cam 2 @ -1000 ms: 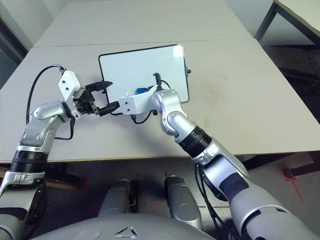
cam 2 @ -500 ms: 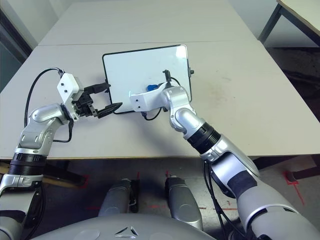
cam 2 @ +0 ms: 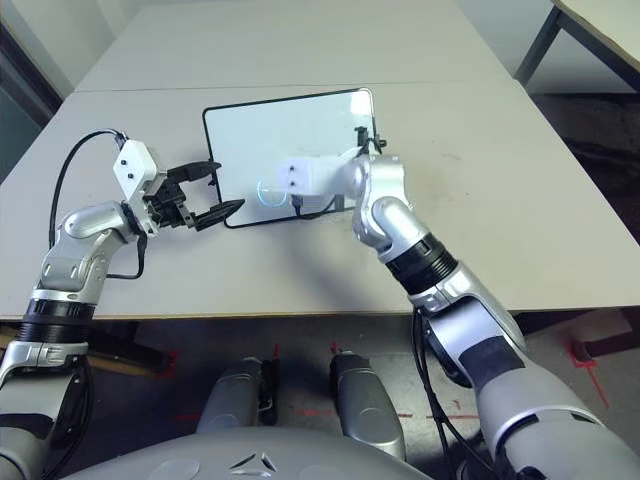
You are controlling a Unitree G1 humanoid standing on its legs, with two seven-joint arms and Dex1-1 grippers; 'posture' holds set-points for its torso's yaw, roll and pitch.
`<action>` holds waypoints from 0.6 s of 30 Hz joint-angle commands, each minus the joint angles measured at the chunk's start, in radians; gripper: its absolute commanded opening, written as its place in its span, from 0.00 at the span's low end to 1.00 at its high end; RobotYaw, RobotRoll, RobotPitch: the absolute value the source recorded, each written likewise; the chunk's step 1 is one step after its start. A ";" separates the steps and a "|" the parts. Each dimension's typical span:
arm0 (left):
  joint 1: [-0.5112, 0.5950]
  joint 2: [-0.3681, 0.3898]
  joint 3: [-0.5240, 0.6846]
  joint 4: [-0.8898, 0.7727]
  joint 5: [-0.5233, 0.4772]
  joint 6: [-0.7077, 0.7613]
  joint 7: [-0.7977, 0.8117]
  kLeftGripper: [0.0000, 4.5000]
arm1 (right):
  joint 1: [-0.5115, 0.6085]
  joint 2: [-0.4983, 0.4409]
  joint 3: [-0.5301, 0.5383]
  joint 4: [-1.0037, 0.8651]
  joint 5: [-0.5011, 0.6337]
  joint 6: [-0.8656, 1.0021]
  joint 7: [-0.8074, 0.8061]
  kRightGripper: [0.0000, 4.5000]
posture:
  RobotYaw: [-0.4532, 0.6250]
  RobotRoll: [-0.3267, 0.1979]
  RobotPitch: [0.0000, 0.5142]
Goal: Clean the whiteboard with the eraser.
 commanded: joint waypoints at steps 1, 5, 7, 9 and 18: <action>-0.016 -0.003 -0.015 0.029 0.018 -0.015 -0.011 1.00 | -0.092 -0.061 -0.104 0.077 0.074 0.108 0.013 0.03 | 0.26 0.62 0.15; -0.030 -0.007 -0.019 0.050 0.021 -0.025 -0.016 1.00 | -0.157 -0.132 -0.135 0.213 0.134 0.140 -0.017 0.03 | 0.25 0.62 0.14; -0.038 -0.011 -0.022 0.063 0.023 -0.033 -0.019 1.00 | -0.185 -0.174 -0.145 0.315 0.165 0.152 -0.037 0.03 | 0.24 0.62 0.14; -0.044 -0.013 -0.026 0.071 0.025 -0.038 -0.020 1.00 | -0.201 -0.198 -0.151 0.404 0.205 0.172 -0.036 0.03 | 0.24 0.62 0.14; -0.051 -0.016 -0.030 0.089 0.029 -0.052 -0.022 1.00 | -0.232 -0.237 -0.158 0.738 0.368 0.209 -0.063 0.03 | 0.24 0.62 0.15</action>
